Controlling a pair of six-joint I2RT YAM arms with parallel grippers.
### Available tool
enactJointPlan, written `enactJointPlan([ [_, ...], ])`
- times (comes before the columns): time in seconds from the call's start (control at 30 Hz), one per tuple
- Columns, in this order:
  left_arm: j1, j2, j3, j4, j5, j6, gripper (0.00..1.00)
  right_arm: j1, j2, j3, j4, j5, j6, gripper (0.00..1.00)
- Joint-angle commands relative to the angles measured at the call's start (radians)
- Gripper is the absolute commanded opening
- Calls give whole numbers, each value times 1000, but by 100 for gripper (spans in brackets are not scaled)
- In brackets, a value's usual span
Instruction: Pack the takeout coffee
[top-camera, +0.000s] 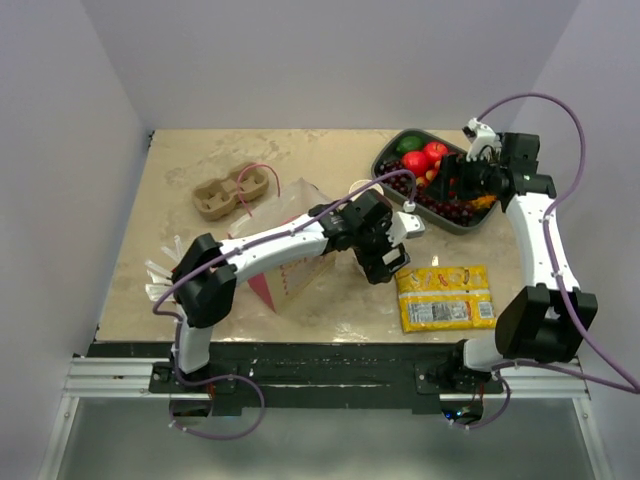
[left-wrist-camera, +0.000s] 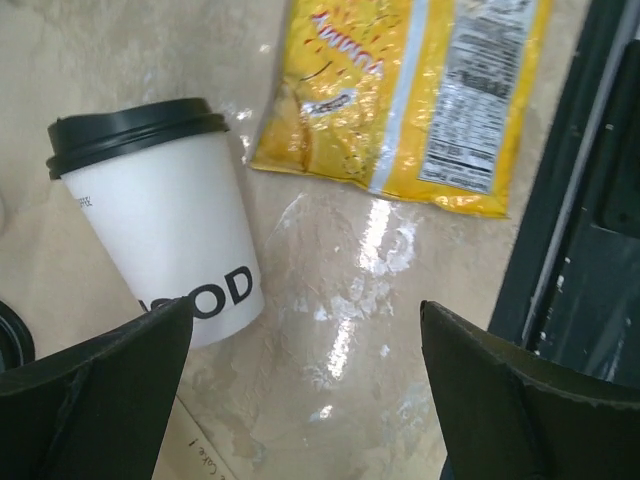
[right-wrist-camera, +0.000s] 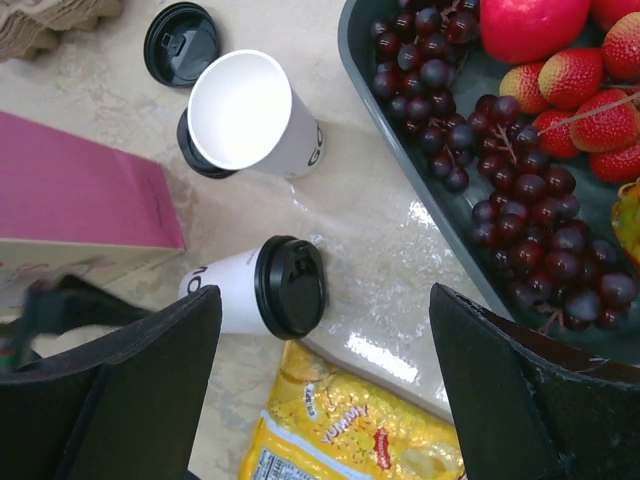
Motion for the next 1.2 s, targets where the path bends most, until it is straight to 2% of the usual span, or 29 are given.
enactJointPlan([
  [0.0,5,54,14,175,-87,-119,100,-11,-76,-44,36,-19,6,88],
  [0.23,17,157,34,247,-176,-136,100,-14,-115,-77,11,-53,-38,88],
  [0.4,55,235,81,224,-195,-133,100,-15,-119,-85,11,-62,-43,88],
  [0.67,77,303,95,210,-152,-111,99,-18,-86,-63,11,-63,-41,88],
  [0.9,78,329,140,214,-97,-205,97,-21,-60,-66,16,-67,-37,88],
  [1.17,87,366,178,207,-107,-262,98,-21,-43,-85,13,-69,-37,88],
])
